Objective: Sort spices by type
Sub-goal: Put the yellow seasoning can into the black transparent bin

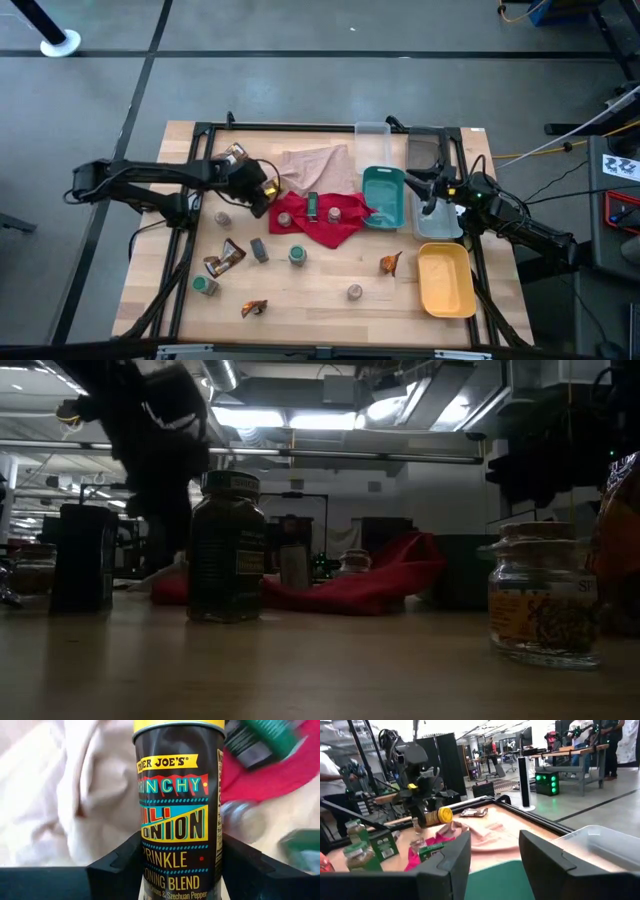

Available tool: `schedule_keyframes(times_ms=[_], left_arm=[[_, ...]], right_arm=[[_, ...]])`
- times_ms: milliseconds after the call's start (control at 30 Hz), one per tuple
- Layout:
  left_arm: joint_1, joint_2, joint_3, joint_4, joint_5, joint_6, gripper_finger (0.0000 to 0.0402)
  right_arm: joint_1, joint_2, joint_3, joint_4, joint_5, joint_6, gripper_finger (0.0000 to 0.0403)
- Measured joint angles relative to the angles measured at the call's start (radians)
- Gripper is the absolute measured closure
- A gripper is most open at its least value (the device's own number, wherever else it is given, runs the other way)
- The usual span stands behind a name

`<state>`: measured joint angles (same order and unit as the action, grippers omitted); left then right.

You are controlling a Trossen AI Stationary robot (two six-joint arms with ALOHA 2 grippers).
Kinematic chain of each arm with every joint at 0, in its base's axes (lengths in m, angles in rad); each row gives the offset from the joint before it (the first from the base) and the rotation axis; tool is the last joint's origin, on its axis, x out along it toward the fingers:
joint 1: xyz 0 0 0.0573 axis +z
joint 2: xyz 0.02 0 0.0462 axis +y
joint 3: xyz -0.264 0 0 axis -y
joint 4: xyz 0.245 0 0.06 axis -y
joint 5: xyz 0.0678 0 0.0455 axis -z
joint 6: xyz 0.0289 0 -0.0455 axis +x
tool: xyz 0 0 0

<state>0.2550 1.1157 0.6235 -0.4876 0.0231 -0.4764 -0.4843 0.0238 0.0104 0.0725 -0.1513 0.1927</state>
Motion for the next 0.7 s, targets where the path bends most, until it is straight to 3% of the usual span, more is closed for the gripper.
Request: schedule_keyframes(times_ms=[500, 700], left_arm=[[0.0, 0.027, 0.004, 0.609, -0.001, 0.124, 0.02], [0.0, 0.116, 0.004, 0.815, -0.001, 0.165, 0.02]], right_arm=[[0.0, 0.0, 0.0, 0.165, -0.051, 0.19, 0.0232], [0.0, 0.007, 0.0, 0.166, 0.038, 0.279, 0.0171]])
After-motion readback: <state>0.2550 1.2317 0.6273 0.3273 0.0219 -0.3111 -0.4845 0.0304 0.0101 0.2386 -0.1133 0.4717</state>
